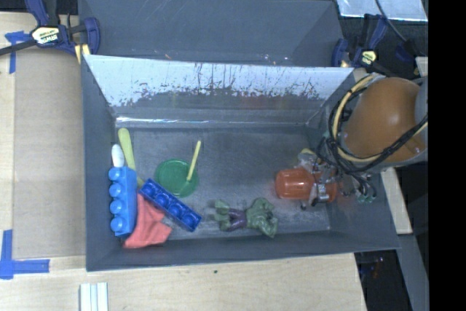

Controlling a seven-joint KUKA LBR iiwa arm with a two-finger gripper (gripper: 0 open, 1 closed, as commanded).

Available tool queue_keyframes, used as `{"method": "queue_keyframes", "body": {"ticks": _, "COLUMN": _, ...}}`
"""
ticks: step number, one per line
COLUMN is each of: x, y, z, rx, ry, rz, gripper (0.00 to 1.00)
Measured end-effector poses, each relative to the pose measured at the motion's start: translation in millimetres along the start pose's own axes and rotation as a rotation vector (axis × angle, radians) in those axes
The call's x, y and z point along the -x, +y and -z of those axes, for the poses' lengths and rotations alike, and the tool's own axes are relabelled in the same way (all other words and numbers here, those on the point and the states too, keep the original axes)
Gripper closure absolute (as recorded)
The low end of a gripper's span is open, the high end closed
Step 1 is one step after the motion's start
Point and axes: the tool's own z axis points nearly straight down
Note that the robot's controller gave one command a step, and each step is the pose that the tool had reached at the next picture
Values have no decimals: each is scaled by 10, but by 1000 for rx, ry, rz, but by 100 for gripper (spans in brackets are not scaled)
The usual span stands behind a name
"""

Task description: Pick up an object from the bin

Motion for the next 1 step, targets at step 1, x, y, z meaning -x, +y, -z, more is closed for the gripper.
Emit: {"method": "queue_keyframes", "body": {"ticks": 1, "x": 0, "y": 0, "z": 0, "rx": 0, "ry": 0, "rz": -2, "gripper": 100}}
